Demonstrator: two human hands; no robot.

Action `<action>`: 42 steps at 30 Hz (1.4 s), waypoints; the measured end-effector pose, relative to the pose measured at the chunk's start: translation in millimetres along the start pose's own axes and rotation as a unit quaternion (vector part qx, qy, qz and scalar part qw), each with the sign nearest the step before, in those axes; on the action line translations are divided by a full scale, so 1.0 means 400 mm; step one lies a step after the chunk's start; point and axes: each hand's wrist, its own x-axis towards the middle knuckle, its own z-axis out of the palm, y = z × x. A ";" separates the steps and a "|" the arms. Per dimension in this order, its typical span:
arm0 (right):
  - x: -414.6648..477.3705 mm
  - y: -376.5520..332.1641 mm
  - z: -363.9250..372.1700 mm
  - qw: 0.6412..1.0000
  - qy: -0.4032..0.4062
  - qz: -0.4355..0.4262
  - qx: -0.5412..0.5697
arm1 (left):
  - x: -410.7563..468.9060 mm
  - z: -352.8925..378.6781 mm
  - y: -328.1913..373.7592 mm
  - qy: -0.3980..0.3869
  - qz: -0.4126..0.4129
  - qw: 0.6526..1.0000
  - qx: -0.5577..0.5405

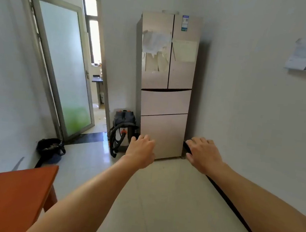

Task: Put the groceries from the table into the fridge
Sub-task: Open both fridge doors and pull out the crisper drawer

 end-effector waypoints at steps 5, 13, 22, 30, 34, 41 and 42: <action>0.190 0.059 0.037 1.000 0.013 0.025 0.014 | 0.202 0.019 -0.075 0.011 0.007 1.000 -0.005; 0.444 0.195 0.117 0.998 0.018 0.058 0.004 | 0.529 0.055 -0.121 0.019 0.027 0.999 -0.020; 0.803 0.412 0.322 0.998 0.024 0.047 0.016 | 0.957 0.185 -0.115 0.024 0.025 0.999 -0.014; 1.159 0.603 0.446 0.998 0.028 0.035 0.046 | 1.325 0.247 -0.142 0.028 0.002 0.999 -0.019; 1.320 0.642 0.525 0.998 0.026 0.026 0.050 | 1.477 0.304 -0.196 0.029 -0.009 0.999 -0.017; 1.640 0.681 0.672 0.998 0.027 0.034 0.044 | 1.800 0.422 -0.345 0.038 0.000 0.999 -0.012; 1.693 0.687 0.689 0.998 0.030 0.041 0.046 | 1.852 0.433 -0.371 0.043 0.005 0.999 -0.011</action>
